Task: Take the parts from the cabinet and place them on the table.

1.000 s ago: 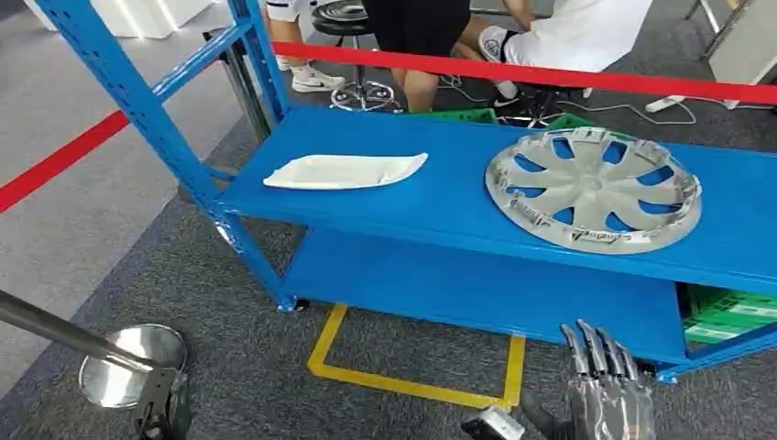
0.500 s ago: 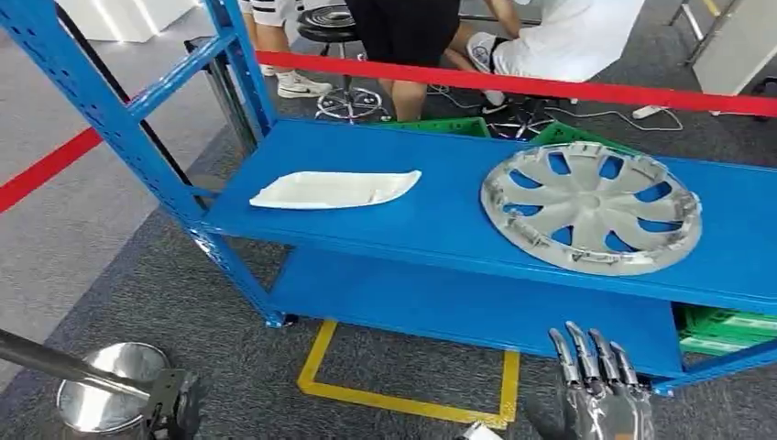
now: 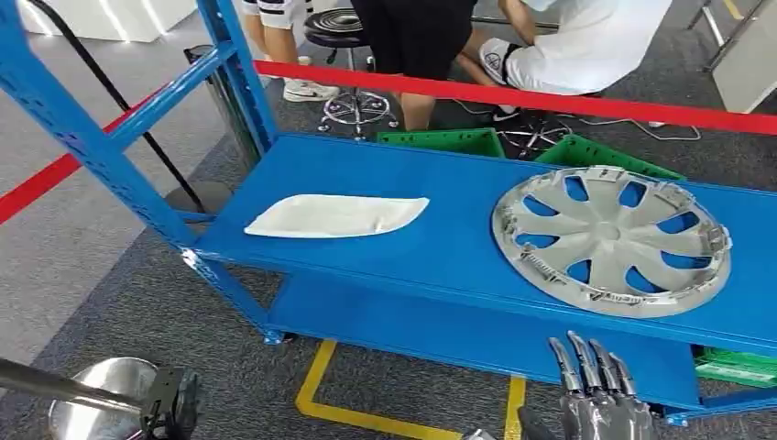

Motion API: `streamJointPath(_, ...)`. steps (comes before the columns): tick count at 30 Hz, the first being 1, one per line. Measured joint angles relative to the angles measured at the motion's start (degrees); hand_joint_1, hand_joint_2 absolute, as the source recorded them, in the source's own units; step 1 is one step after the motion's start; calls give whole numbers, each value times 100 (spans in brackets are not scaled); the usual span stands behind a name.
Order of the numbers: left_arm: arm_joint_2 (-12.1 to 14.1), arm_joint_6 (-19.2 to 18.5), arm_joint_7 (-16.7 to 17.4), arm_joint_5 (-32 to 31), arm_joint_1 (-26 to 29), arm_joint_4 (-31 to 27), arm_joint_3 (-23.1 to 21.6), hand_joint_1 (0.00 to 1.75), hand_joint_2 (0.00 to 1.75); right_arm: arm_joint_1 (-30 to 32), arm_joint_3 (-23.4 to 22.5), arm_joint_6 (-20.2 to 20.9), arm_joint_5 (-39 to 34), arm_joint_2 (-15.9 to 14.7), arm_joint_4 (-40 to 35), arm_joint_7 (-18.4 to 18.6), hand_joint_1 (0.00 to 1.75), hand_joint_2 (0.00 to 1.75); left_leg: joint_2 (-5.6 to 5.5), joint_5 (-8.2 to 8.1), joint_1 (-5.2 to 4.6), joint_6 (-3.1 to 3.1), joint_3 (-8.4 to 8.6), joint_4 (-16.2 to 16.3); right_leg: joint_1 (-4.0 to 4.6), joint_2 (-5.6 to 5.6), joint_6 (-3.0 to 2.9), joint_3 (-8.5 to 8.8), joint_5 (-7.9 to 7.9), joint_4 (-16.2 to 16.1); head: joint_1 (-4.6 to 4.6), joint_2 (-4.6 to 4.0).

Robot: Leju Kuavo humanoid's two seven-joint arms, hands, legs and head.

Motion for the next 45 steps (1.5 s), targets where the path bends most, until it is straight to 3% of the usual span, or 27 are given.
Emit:
streamJointPath(2,-11,9,-2,-7,-12,2,-4,0,0,-5,2,-2,-20,0,-13,0,0,175,11,-67,-14,-46,-36,168,-67,-1,-44,200,-10,-121,-22,0)
streamJointPath(3,-13,2,-5,-18,-28,2,-11,0,0,-16,2,-2,-24,0,-13,2,0,175,10,-120,-6,-82,-209,463,-77,-5,-74,256,-30,-155,-46,0)
streamJointPath(5,-7,7,-4,-17,-36,2,-11,0,0,-31,7,-2,-29,0,-13,2,0,175,11,-400,19,-150,-810,1306,-86,1,-93,335,-104,-178,-48,0)
streamJointPath(6,-7,7,-5,-17,-25,2,-11,0,0,-28,7,-2,-48,0,-13,2,0,175,11,-526,26,-172,-1072,1587,-93,9,-90,378,-154,-178,-50,0)
streamJointPath(7,-4,7,-5,-17,-16,2,-11,0,0,-23,7,-4,-81,0,-13,2,0,175,11,-511,33,-183,-1211,1646,-99,18,-81,438,-204,-178,-53,0)
streamJointPath(8,-4,9,-5,-17,-13,4,-11,0,0,-17,13,-5,-127,0,-11,0,0,175,12,-338,42,-189,-1239,1503,-108,23,-70,522,-267,-178,-53,0)
streamJointPath(9,2,13,-4,-22,-12,4,-11,0,0,-16,15,-7,-188,0,-11,2,0,175,14,-34,51,-194,-1163,1164,-119,26,-52,624,-341,-180,-50,0)
streamJointPath(11,17,17,-5,-33,-5,4,-11,0,0,-20,15,-15,-271,0,-11,2,0,175,43,708,67,-205,-920,291,-142,26,26,828,-488,-184,-55,0)
streamJointPath(12,22,20,-5,-33,6,15,-11,0,0,-13,15,-24,-333,0,-11,2,0,175,70,832,62,-189,-918,72,-114,33,57,878,-549,-149,-77,-2)
streamJointPath(13,28,22,-5,-35,-2,22,-11,0,0,-15,15,-42,-392,0,-2,2,0,175,61,658,58,-95,-893,113,-98,35,95,841,-622,-148,-90,0)
streamJointPath(14,33,35,-7,-44,12,22,-11,0,0,-17,18,-48,-462,0,0,2,0,175,60,723,52,-53,-890,138,-102,36,126,838,-665,-171,-77,0)
streamJointPath(17,48,-7,-20,-92,-2,22,-11,0,0,-16,0,-64,-679,0,13,2,0,175,56,663,89,50,-827,106,-104,19,210,957,-747,-258,-70,0)
streamJointPath(18,55,-33,-24,-103,-4,22,-11,0,0,-20,-6,-57,-763,0,17,0,0,175,60,626,90,100,-788,104,-99,-1,228,875,-848,-51,-50,0)
streamJointPath(19,63,-57,-24,-105,-8,22,-11,0,0,-24,-17,-35,-852,0,24,0,0,175,64,598,88,129,-767,104,-99,-2,237,672,-1018,309,-40,0)
streamJointPath(21,81,-111,-24,-107,-7,22,-9,0,0,4,-59,35,-1056,-9,50,0,0,175,64,545,65,155,-741,104,-99,-2,241,21,-1381,1337,-40,0)
streamJointPath(22,83,-136,-24,-107,1,22,-9,0,0,24,-79,59,-1106,-20,66,0,0,175,61,519,56,161,-719,104,-96,-1,239,-237,-1394,1646,-39,0)
streamJointPath(23,85,-166,-24,-112,10,24,-9,0,0,43,-124,113,-1156,-33,81,0,0,175,51,491,50,163,-679,104,-91,-1,229,-349,-1215,1637,-42,0)
streamJointPath(24,85,-184,-29,-114,11,24,-9,0,0,64,-179,174,-1189,-48,83,4,0,175,40,462,49,159,-634,104,-86,-1,210,-322,-925,1387,-40,0)
streamJointPath(26,74,-225,-44,-114,7,24,-9,0,0,134,-321,395,-1261,-100,83,65,0,175,12,403,51,128,-522,104,-84,-3,173,-9,-211,396,-37,0)
streamJointPath(27,72,-230,-48,-114,8,24,-9,0,0,175,-393,461,-1276,-129,83,96,0,175,4,384,49,106,-506,104,-85,-6,162,66,-88,96,-29,0)
streamJointPath(28,72,-234,-52,-114,1,24,-9,0,0,207,-467,520,-1296,-144,81,120,0,175,-21,358,7,66,-509,143,-77,10,151,91,-109,22,-24,0)
streamJointPath(29,74,-234,-55,-114,5,24,-9,0,0,239,-522,551,-1303,-162,76,127,0,175,-19,351,0,69,-517,135,-95,20,152,131,-75,0,-44,0)
streamJointPath(30,87,-236,-57,-114,13,24,-9,0,0,265,-570,581,-1305,-170,72,133,0,175,-14,379,-5,175,-520,120,-94,25,178,122,-64,-2,-42,0)
streamJointPath(31,85,-243,-57,-114,14,24,-9,0,0,299,-616,642,-1305,-177,66,146,0,175,-13,391,-5,193,-518,108,-88,35,169,115,-52,-2,-46,0)
streamJointPath(35,57,-286,-61,-118,10,26,-11,0,0,482,-876,961,-1407,-210,-41,210,0,175,-13,429,4,131,-496,35,-75,36,132,102,-53,-1,-44,0)
streamJointPath(41,48,-304,-70,-118,11,26,-9,0,0,590,-1095,1088,-1447,-264,-175,214,0,175,-12,444,14,10,-495,0,-62,32,89,91,-54,3,-39,0)
streamJointPath(45,39,-302,-70,-118,11,26,-9,0,0,616,-1156,1097,-1447,-280,-210,216,0,175,-12,449,12,-2,-496,-1,-66,32,85,93,-49,2,-42,0)
